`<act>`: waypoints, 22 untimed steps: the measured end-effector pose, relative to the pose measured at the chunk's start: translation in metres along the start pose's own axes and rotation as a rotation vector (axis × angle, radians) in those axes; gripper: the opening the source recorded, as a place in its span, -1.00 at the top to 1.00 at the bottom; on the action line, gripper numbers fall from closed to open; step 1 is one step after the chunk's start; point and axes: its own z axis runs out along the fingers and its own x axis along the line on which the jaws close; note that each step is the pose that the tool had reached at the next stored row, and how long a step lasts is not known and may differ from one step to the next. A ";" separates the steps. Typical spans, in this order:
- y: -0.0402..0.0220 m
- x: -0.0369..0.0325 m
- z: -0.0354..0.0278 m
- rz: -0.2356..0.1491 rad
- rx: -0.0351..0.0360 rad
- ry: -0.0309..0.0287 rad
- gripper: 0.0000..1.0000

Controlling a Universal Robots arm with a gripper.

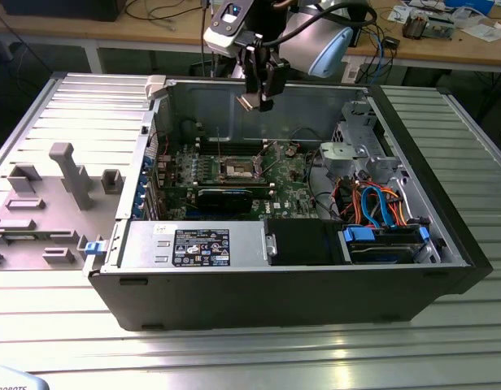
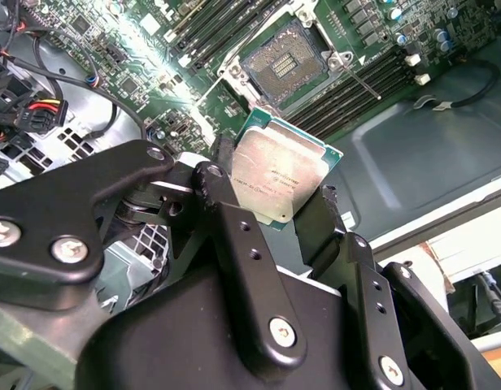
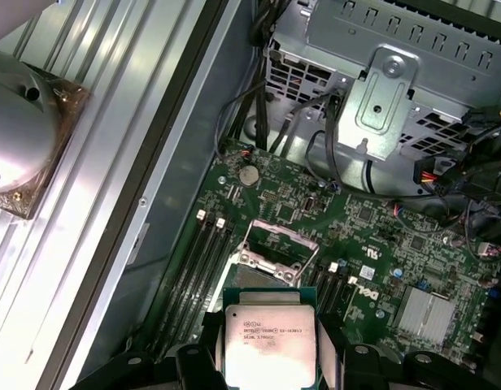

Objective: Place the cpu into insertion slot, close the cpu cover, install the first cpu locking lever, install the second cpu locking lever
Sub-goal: 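Place the cpu into insertion slot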

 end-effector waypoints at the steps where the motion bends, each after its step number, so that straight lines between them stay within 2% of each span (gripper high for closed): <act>1: 0.0000 0.0000 0.0000 0.009 -0.0001 -0.0008 -0.08; 5: 0.0000 0.0000 0.0000 0.045 -0.0005 -0.0036 -0.08; 8: -0.0003 0.0002 0.0004 0.092 -0.0010 -0.0073 -0.08; 13: -0.0024 0.0008 0.0039 0.127 -0.0012 -0.0103 -0.08; 22: -0.0032 0.0011 0.0046 0.142 -0.0014 -0.0114 -0.08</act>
